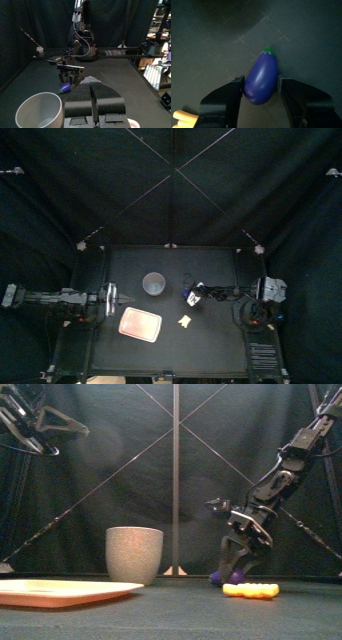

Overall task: Pick the eggplant then place it in the grey bowl
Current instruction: Place eggplant in the grey bowl

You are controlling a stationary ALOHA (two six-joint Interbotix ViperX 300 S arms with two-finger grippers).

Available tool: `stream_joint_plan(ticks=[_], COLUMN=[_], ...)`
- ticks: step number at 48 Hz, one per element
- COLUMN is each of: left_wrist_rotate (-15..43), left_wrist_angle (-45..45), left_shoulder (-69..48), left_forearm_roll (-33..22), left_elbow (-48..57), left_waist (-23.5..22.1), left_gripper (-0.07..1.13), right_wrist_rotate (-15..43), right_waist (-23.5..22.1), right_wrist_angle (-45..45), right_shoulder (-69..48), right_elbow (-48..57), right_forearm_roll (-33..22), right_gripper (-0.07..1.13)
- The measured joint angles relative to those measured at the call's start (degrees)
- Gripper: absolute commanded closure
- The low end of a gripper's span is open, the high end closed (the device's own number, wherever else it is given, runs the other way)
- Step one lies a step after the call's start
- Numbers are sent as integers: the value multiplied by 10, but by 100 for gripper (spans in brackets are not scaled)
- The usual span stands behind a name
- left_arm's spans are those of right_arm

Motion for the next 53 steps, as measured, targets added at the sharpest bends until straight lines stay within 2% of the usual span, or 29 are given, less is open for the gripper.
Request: stream_joint_plan(ticks=[3, 6, 13, 26, 37, 46, 53], left_wrist_rotate=[0, 0, 0, 0, 0, 0, 0], left_wrist_angle=[0, 0, 0, -1, 0, 0, 0], left_shoulder=[0, 1, 0, 0, 0, 0, 0], left_forearm_roll=[0, -1, 0, 0, 1, 1, 1], left_elbow=[0, 0, 0, 0, 0, 4, 4], left_waist=[0, 0, 0, 0, 0, 0, 1], left_gripper=[109, 109, 109, 109, 109, 109, 109], right_wrist_rotate=[0, -1, -2, -3, -8, -4, -4], right_waist=[0, 0, 0, 0, 5, 5, 10], right_wrist_angle=[1, 1, 5, 62, 74, 74, 76], right_shoulder=[0, 0, -13, -69, -25, 37, 72], right_elbow=[-1, -4, -22, -156, -262, -316, -350], right_forearm_roll=[-1, -3, -18, -52, -74, -106, -114], right_gripper=[57, 63, 62, 62, 61, 53, 34])
